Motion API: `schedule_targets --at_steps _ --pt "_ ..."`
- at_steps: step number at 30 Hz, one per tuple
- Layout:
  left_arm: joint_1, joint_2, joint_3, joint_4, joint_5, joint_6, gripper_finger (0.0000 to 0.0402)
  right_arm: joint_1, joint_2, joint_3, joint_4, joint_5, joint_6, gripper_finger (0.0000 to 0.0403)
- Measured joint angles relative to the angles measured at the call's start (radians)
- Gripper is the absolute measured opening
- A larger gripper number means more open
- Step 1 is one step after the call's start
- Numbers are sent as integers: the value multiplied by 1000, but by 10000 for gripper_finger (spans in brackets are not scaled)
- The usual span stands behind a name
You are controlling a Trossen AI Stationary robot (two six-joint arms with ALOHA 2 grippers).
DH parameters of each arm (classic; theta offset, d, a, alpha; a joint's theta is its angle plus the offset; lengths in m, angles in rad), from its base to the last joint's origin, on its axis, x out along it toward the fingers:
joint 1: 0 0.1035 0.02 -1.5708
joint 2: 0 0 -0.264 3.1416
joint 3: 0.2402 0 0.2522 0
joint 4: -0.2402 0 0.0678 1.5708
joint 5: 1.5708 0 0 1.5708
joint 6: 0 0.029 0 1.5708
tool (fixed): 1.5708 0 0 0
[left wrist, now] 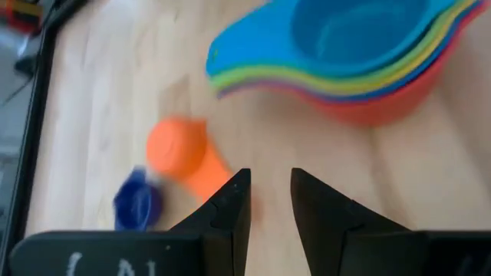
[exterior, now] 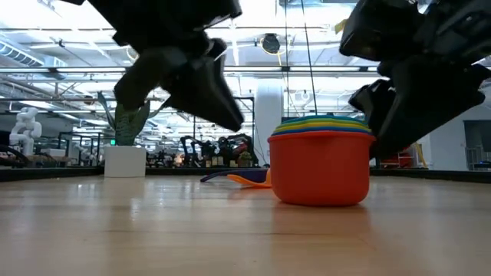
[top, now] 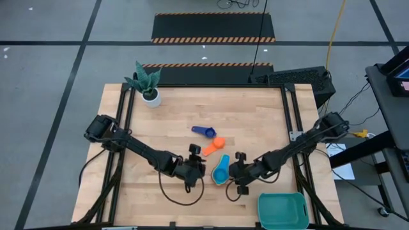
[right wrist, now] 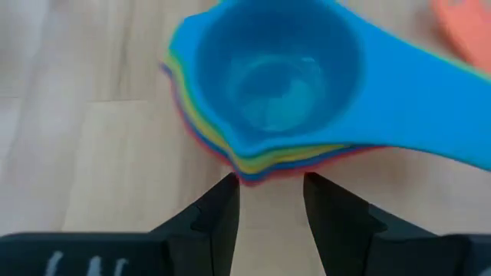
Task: Nest measuring cups in basket
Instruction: Stack the orange measuring cup on top of the light blue measuring cup
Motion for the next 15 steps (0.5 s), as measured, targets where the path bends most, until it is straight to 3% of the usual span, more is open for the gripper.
schedule_targets --at_steps 6,15 --pt "43 0 0 -155 -56 -152 97 -10 61 0 175 -94 -10 137" --pt "65 0 0 -284 -55 -237 97 -26 163 1 444 -97 -11 137"
